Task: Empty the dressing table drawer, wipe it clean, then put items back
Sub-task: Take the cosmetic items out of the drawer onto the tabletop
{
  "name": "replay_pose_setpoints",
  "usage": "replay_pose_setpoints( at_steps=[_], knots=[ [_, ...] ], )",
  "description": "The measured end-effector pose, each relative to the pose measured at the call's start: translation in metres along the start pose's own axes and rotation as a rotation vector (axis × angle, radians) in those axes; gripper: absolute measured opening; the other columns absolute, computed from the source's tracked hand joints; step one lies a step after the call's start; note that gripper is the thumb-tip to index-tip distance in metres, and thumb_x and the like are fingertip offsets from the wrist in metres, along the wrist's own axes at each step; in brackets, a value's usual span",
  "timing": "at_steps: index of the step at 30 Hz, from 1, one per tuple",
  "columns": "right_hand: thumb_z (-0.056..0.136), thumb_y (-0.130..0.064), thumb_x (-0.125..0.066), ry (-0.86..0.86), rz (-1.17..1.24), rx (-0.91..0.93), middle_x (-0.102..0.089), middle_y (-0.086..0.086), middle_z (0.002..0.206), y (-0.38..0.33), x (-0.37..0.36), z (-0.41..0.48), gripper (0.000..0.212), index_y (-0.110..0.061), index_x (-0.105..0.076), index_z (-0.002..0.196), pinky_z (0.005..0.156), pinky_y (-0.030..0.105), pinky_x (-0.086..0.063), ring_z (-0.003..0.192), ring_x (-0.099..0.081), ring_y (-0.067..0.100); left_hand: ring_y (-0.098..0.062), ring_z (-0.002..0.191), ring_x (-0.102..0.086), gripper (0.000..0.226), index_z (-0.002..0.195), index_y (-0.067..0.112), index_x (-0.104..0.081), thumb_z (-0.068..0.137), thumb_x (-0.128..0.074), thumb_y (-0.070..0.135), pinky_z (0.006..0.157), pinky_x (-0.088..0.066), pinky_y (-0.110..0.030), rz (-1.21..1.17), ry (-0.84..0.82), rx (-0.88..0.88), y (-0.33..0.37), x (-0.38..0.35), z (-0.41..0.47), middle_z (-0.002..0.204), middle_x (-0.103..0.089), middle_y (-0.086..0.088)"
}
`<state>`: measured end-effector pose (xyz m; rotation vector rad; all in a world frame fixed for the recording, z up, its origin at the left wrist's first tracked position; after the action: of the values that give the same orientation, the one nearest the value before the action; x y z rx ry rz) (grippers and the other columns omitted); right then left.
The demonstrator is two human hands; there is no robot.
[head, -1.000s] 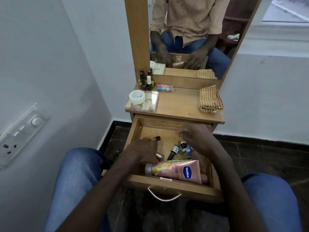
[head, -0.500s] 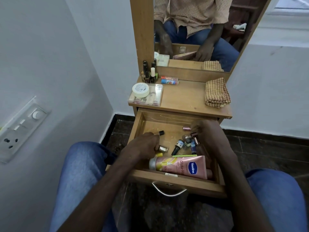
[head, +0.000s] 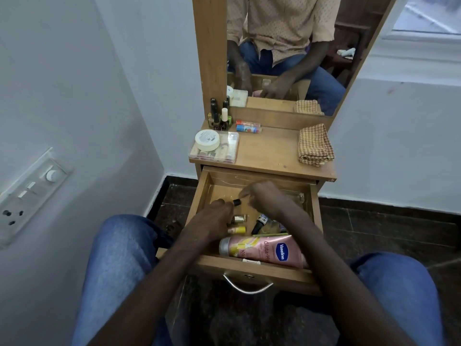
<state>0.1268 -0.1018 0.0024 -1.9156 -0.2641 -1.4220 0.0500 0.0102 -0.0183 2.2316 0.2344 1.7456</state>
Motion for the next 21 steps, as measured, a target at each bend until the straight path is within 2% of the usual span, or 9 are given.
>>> replay_pose_setpoints(
  at_steps=[3, 7, 9, 12, 15, 17, 21],
  knots=[
    [0.094, -0.013, -0.068, -0.059, -0.180, 0.107, -0.064, -0.003, 0.109, -0.026, -0.021, 0.021, 0.022, -0.026, -0.070, 0.111, 0.084, 0.038, -0.060, 0.094, -0.062, 0.014, -0.019, 0.110, -0.054, 0.045, 0.126, 0.018, -0.056, 0.088, -0.077, 0.029, 0.090, -0.047, -0.033, 0.008, 0.023, -0.006, 0.000, 0.000, -0.001, 0.128, -0.056, -0.005],
    [0.093, -0.016, -0.071, -0.007, -0.325, 0.179, -0.063, 0.000, 0.105, -0.041, -0.019, 0.030, 0.013, -0.022, -0.072, 0.105, 0.078, 0.038, -0.059, 0.093, -0.064, 0.018, -0.020, 0.111, -0.056, 0.046, 0.127, 0.018, -0.057, 0.087, -0.078, 0.026, 0.093, -0.050, -0.033, 0.006, 0.037, -0.005, -0.001, 0.003, -0.002, 0.128, -0.057, -0.006],
    [0.092, -0.016, -0.072, 0.014, -0.338, 0.172, -0.066, 0.001, 0.104, -0.042, -0.014, 0.029, 0.012, -0.021, -0.073, 0.103, 0.078, 0.038, -0.058, 0.093, -0.067, 0.020, -0.019, 0.108, -0.057, 0.039, 0.121, 0.019, -0.060, 0.087, -0.077, 0.022, 0.092, -0.051, -0.034, -0.007, 0.068, -0.026, 0.000, 0.013, -0.003, 0.125, -0.058, -0.005],
    [0.093, -0.016, -0.073, 0.086, -0.279, 0.127, -0.069, 0.000, 0.106, -0.039, 0.002, 0.016, 0.015, -0.021, -0.073, 0.107, 0.080, 0.038, -0.060, 0.093, -0.069, 0.018, -0.015, 0.093, -0.056, 0.023, 0.096, 0.024, -0.059, 0.084, -0.077, 0.016, 0.075, -0.045, -0.028, -0.031, 0.132, -0.076, 0.002, 0.038, -0.005, 0.107, -0.060, 0.000],
    [0.092, -0.018, -0.073, 0.207, -0.182, 0.078, -0.068, -0.005, 0.099, -0.032, 0.035, -0.007, 0.013, -0.023, -0.071, 0.104, 0.075, 0.035, -0.058, 0.086, -0.065, 0.013, -0.014, 0.084, -0.061, 0.027, 0.084, 0.022, -0.061, 0.073, -0.080, 0.007, 0.065, -0.048, -0.029, -0.074, 0.198, -0.094, 0.004, 0.069, -0.004, 0.091, -0.062, 0.007],
    [0.091, -0.017, -0.073, 0.318, -0.115, 0.058, -0.068, -0.006, 0.096, -0.025, 0.066, -0.023, 0.014, -0.025, -0.072, 0.103, 0.072, 0.034, -0.057, 0.082, -0.062, 0.010, -0.012, 0.082, -0.061, 0.027, 0.085, 0.020, -0.066, 0.071, -0.080, 0.002, 0.068, -0.053, -0.030, -0.108, 0.232, -0.127, 0.013, 0.091, -0.002, 0.089, -0.065, 0.006],
    [0.088, -0.009, -0.076, 0.661, 0.012, -0.074, -0.074, 0.002, 0.096, 0.009, 0.134, -0.048, 0.015, -0.013, -0.079, 0.102, 0.076, 0.038, -0.057, 0.084, -0.066, 0.016, -0.010, 0.083, -0.064, 0.022, 0.097, 0.019, -0.078, 0.078, -0.084, 0.009, 0.073, -0.054, -0.026, -0.110, 0.364, -0.188, 0.038, 0.136, 0.025, 0.095, -0.071, 0.003]
  ],
)
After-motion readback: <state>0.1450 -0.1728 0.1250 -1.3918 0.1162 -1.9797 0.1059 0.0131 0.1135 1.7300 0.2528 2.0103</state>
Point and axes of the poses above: each hand's wrist, its own z-axis towards the middle knuckle, its own x-axis out of the back of the hand, y = z × x, the point moved 8 cm from there along z, towards the middle knuckle
